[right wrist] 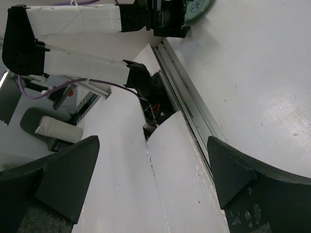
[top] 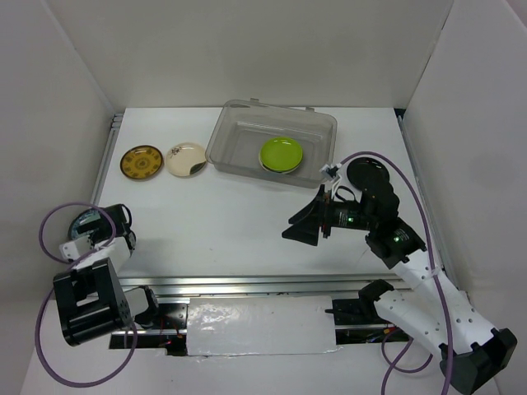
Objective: Place the plates into the plastic bin on the countertop
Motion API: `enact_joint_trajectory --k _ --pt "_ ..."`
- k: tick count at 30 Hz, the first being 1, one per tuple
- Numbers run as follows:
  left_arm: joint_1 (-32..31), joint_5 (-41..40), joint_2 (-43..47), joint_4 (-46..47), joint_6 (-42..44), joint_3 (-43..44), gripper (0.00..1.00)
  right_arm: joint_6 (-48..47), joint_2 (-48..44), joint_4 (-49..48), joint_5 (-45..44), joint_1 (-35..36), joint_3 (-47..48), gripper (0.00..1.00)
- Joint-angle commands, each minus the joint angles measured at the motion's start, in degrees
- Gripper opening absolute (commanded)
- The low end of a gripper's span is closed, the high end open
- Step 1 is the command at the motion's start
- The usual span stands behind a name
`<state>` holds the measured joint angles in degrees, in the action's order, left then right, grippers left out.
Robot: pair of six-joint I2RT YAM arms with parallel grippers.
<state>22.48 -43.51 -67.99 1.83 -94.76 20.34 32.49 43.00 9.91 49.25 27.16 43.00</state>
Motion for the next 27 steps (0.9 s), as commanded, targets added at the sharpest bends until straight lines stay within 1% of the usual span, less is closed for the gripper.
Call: enact_joint_trajectory --k 1,3,5,10,11,12,14,19,20,22,23,24,25,27 --pt "0.6 -0.1 -1.9 -2.4 0.0 0.5 0.89 -1.5 -1.2 -0.9 1.5 0.4 -0.6 1.00" --pt "0.7 0.1 -2.3 -3.1 -0.1 1.2 0.84 -1.5 -1.1 -0.8 1.7 0.2 -0.6 1.00" --pt "1.0 0.3 -2.8 -3.8 -0.2 1.9 0.84 -1.6 -1.3 -0.5 2.0 0.1 -0.6 1.00" --pt "1.6 1.0 -3.8 -4.7 0.5 3.0 0.70 -2.7 -1.7 0.5 2.2 -0.6 -0.1 1.00" --pt "1.7 1.1 -4.0 -4.8 0.6 3.1 0.65 -2.7 -1.8 0.6 2.2 -0.8 -0.1 1.00" --pt "1.9 1.2 -3.9 -5.2 0.6 3.2 0.52 -2.9 -1.8 0.6 2.3 -1.0 -0.1 1.00" --pt "2.1 1.8 -3.8 -5.3 1.0 3.3 0.39 -2.9 -1.8 0.6 2.4 -1.4 -0.3 1.00" --pt "2.8 2.6 -3.6 -6.0 1.5 3.2 0.34 -3.0 -2.5 1.5 3.2 -2.5 0.1 1.00" --pt "3.3 3.1 -3.5 -6.0 2.0 3.3 0.29 -3.3 -2.7 1.7 3.3 -2.5 0.2 1.00" --pt "3.6 3.9 -3.5 -6.4 2.7 3.7 0.25 -3.3 -3.2 2.0 3.3 -3.0 0.3 1.00" --pt "3.9 4.3 -3.6 -6.7 3.5 4.1 0.19 -3.4 -3.4 2.1 3.3 -3.1 0.6 1.00" --pt "4.0 5.1 -3.9 -6.9 4.0 4.4 0.15 -3.4 -3.6 2.6 3.3 -3.2 0.8 1.00" --pt "4.2 5.5 -4.3 -8.3 4.1 5.4 0.08 -3.6 -3.8 2.7 3.3 -3.5 0.8 1.00" --pt "4.6 6.7 -5.7 -10.1 4.1 7.4 0.01 -3.5 -4.3 3.0 3.4 -3.9 0.9 1.00"
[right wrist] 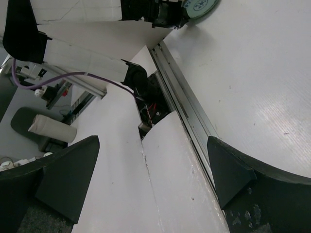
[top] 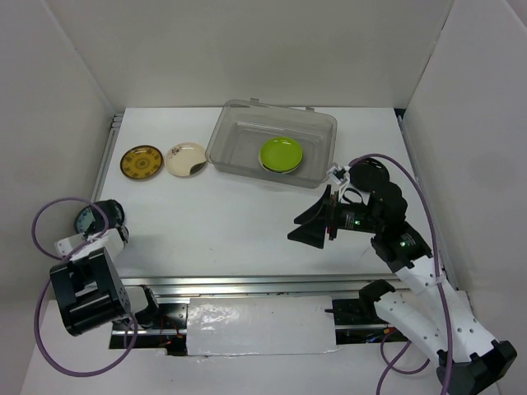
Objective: Place the plates into the plastic bin on the countertop
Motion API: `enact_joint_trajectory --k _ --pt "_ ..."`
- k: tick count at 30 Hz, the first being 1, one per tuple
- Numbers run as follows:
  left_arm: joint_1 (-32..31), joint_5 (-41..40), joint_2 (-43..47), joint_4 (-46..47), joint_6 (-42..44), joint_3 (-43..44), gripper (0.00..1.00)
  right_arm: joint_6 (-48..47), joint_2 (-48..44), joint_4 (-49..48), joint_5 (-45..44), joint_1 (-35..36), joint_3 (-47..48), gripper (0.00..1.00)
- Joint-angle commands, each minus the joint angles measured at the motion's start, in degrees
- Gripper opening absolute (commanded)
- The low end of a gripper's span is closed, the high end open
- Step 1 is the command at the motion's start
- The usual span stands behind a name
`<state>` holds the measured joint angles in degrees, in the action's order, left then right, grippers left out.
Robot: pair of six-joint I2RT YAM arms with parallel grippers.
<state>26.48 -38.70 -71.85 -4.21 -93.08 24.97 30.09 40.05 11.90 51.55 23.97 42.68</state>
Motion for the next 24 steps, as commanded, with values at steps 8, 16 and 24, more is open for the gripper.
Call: enact_joint_trajectory --k 8,16,24 --pt "0.9 6.5 -1.3 -15.4 4.7 10.6 0.00 -0.6 -2.3 1.0 1.7 -2.4 1.3 1.00" --pt "0.9 12.6 22.3 -17.5 16.1 9.7 0.00 3.7 0.5 -5.3 2.1 -2.9 0.0 1.00" --pt "-3.2 47.9 18.1 -8.6 37.1 13.3 0.00 6.7 6.3 -8.5 -4.0 -2.0 3.1 1.00"
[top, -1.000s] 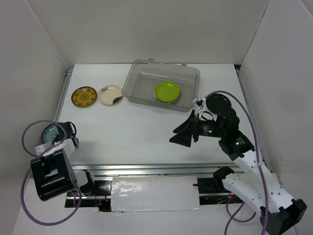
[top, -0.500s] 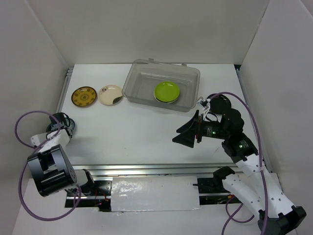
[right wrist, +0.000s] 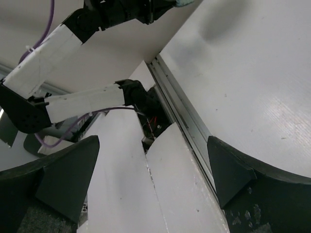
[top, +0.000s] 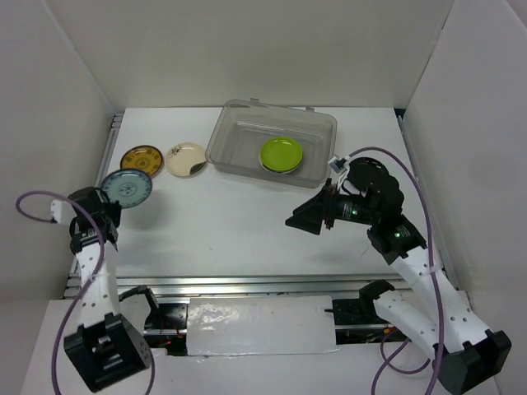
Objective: Place the plates into the plastic bin on the countertop
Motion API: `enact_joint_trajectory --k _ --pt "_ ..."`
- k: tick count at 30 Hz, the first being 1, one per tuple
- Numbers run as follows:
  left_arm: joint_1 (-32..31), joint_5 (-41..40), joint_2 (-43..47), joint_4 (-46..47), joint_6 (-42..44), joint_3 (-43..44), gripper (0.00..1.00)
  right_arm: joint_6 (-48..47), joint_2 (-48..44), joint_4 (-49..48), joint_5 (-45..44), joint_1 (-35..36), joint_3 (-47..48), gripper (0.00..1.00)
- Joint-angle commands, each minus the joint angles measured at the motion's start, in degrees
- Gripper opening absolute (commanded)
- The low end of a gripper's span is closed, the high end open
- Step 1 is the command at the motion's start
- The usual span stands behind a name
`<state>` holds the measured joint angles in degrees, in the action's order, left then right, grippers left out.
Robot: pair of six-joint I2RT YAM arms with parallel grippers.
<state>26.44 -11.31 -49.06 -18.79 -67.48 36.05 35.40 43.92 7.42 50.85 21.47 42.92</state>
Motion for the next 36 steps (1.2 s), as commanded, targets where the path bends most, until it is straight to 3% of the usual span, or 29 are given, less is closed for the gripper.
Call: enact_joint_trajectory --k 1,5,8,12,16,20,25,29,32,36 --pt "-5.1 23.0 -6.0 8.2 12.6 2.8 0.00 1.4 3.5 -4.0 -4.3 0.8 5.0 1.00" --pt "-17.1 30.7 -11.6 9.9 18.6 9.9 0.00 -0.3 12.8 -1.0 -12.1 2.6 11.5 1.00" --pt "-29.9 30.4 -14.6 8.2 21.6 15.3 0.00 -0.6 18.7 0.8 -17.8 3.6 14.9 1.00" --pt "-38.7 27.9 -16.7 8.6 22.2 17.9 0.00 0.4 22.7 0.1 -23.7 3.0 15.6 1.00" --pt "-46.2 28.4 -19.2 12.1 21.6 19.1 0.00 0.7 25.9 -0.4 -23.5 0.6 15.7 1.00" --pt "-49.8 23.0 -23.7 12.3 20.9 23.3 0.00 2.7 19.6 1.5 -30.4 -1.8 11.1 1.00" --pt "-49.7 20.6 -38.5 11.1 19.9 38.9 0.00 7.8 1.1 8.6 -42.8 -6.3 5.1 1.00" --pt "-48.1 21.2 -51.7 12.5 18.0 51.5 0.00 6.0 -6.1 15.0 -41.7 -9.6 5.0 1.00" --pt "-47.6 23.0 -66.7 9.7 17.9 64.6 0.00 4.3 -8.6 18.4 -37.4 -10.7 5.2 1.00" --pt "-48.7 20.4 -77.3 6.3 18.6 78.1 0.00 2.1 -10.4 21.8 -35.6 -11.6 5.8 1.00"
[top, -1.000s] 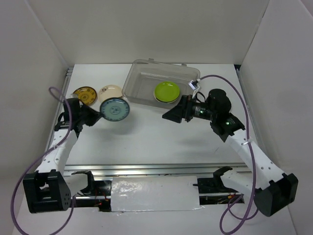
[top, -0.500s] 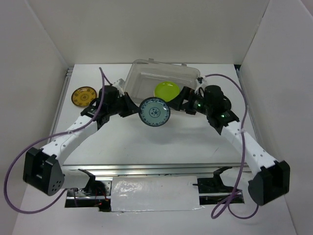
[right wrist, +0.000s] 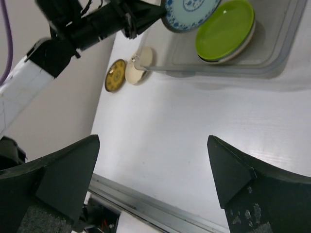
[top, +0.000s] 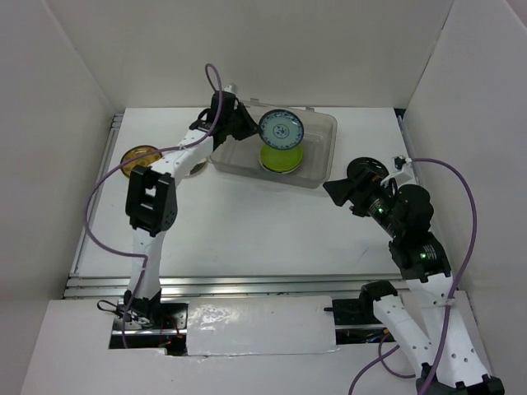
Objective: Place the plates into the plastic bin on the countertop
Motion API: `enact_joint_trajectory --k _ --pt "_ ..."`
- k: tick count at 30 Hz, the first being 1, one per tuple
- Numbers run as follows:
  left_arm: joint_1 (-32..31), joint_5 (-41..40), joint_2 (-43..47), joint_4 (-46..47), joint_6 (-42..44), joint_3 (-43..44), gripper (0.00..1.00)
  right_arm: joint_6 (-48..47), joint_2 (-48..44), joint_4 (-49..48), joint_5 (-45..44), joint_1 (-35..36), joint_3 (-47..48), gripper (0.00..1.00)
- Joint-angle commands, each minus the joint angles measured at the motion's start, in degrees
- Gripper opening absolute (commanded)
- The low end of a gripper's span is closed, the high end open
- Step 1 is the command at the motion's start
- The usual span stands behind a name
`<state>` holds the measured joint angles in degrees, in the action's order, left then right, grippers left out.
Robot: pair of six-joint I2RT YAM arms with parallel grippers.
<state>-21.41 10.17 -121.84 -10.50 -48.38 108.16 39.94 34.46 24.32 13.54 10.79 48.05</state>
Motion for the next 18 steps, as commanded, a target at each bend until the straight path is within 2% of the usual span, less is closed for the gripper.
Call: enact_joint_trajectory --k 1,8,9,10,11,12,13,14,17,18 --pt "-1.0 -2.2 -5.7 -2.7 -0.6 7.0 0.00 -3.4 -1.2 5.8 1.7 -1.2 0.8 1.00" --pt "-1.4 -4.6 -9.9 -1.9 -3.0 7.7 0.00 -3.7 -1.3 6.4 2.8 -1.4 2.6 1.00" --pt "-1.7 -5.2 -10.2 -3.0 -2.9 8.6 0.08 -3.8 -1.1 6.2 3.0 -1.6 2.6 1.00" --pt "-1.8 -4.6 -10.4 -3.9 -2.3 9.8 0.27 -3.8 -1.1 6.0 3.3 -1.6 2.3 1.00" --pt "-1.9 -4.1 -10.1 -4.3 -2.2 10.1 0.35 -3.8 -1.1 5.8 3.2 -1.7 2.2 1.00" --pt "-2.4 -3.6 -9.2 -4.2 -1.8 9.8 0.65 -3.8 -0.9 5.5 3.2 -1.9 2.0 1.00" --pt "-2.8 -3.8 -6.2 -3.9 -1.5 8.4 0.91 -3.8 -0.5 5.2 3.0 -2.5 1.3 1.00" --pt "-3.3 -4.4 -4.1 -3.2 -1.0 7.3 0.99 -3.7 -0.1 5.1 2.4 -3.0 1.1 1.00" --pt "-5.7 -8.8 4.5 -5.0 1.4 5.6 0.99 -2.1 3.5 3.3 0.4 -6.5 -1.2 1.00" --pt "-7.0 -12.2 6.6 -9.0 2.9 5.9 0.99 -1.1 5.3 2.2 -0.2 -7.7 -1.7 1.00"
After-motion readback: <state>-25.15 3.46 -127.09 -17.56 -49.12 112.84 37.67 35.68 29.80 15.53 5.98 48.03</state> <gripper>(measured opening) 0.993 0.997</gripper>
